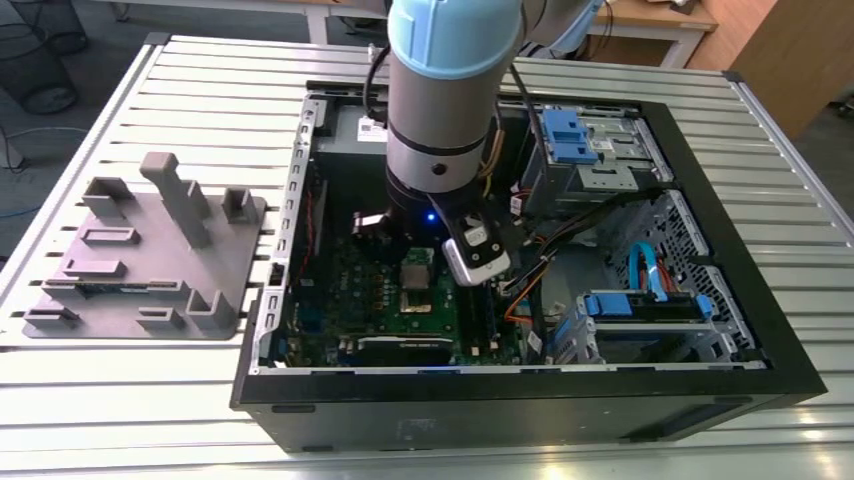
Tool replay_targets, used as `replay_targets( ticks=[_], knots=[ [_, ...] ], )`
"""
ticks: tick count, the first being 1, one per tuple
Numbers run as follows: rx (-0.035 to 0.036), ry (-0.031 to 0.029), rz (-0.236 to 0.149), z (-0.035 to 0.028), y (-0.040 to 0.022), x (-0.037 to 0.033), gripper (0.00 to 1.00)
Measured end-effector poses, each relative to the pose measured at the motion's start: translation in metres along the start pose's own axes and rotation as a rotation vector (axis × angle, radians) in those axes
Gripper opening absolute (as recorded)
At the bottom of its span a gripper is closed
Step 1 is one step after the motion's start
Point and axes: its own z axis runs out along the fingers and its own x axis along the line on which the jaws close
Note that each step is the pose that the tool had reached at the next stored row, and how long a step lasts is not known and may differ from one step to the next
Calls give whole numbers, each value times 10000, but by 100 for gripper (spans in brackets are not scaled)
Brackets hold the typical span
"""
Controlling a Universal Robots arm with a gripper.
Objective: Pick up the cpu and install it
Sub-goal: 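Pick up the cpu and move it towards the insertion slot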
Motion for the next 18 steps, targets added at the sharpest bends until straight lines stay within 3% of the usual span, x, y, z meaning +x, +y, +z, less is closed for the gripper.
replay_targets(
  ticks=[10, 18],
  knots=[
    [-12, 0, 0, 46, -34, -1, 47],
    [-13, 1, -1, 48, -37, -2, 47]
  ],
)
